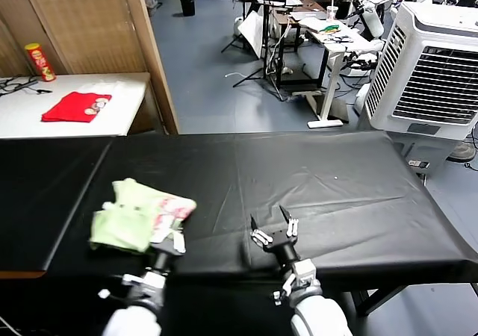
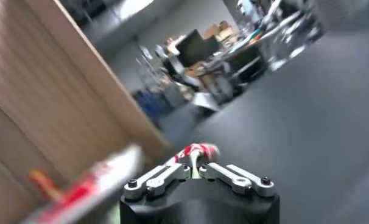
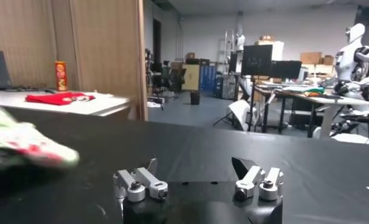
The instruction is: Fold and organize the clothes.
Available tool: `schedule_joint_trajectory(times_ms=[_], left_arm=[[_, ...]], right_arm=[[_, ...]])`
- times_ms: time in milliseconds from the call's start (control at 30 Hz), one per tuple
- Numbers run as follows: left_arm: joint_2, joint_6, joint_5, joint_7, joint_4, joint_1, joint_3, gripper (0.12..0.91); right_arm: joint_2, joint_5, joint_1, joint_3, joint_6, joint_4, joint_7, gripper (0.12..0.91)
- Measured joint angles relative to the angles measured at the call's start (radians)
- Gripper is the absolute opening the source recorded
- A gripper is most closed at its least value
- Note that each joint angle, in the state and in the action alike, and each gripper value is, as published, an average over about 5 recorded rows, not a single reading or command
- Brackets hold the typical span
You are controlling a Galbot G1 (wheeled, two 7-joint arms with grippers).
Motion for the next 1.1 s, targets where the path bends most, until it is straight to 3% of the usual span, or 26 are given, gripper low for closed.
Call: schedule_joint_trajectory(times_ms=[67, 167, 333, 433, 633, 800, 933, 1100], left_arm=[[-0.014, -0.022, -0.010, 0.008, -0.003, -0.003, 0.028, 0.230], [-0.020, -0.050, -0.030, 0.031, -0.016, -0.003, 0.045, 0.383], [-0.001, -0.095, -0.101, 0.105, -0.052, 0.005, 0.036, 0.665], [0.017, -0.119, -0.155, 0.134, -0.076, 0.010, 0.020, 0.770], [0.036, -0.119, -0.263, 0.159, -0.123, 0.022, -0.001, 0.798], [0.022, -0.097, -0.249, 0.155, -0.114, 0.015, 0.015, 0.798], [0.026, -0.041, -0.297, 0.163, -0.081, 0.003, 0.041, 0.798], [0.050, 0.047, -0.443, 0.233, -0.069, 0.012, 0.066, 0.798]], right_arm=[[-0.007, 0.016, 0.003, -0.004, -0.003, 0.000, -0.013, 0.798], [-0.018, 0.043, 0.011, -0.015, -0.010, -0.005, -0.030, 0.798], [-0.021, 0.121, 0.040, -0.048, -0.050, -0.028, -0.036, 0.798], [-0.013, 0.199, 0.067, -0.077, -0.096, -0.047, -0.034, 0.798], [-0.007, 0.330, 0.116, -0.116, -0.170, -0.071, -0.010, 0.798], [-0.041, 0.298, 0.101, -0.104, -0.211, -0.039, 0.022, 0.798], [-0.087, 0.283, 0.073, -0.077, -0.252, 0.010, 0.050, 0.798], [-0.153, 0.292, 0.036, -0.048, -0.286, 0.075, 0.051, 0.798]])
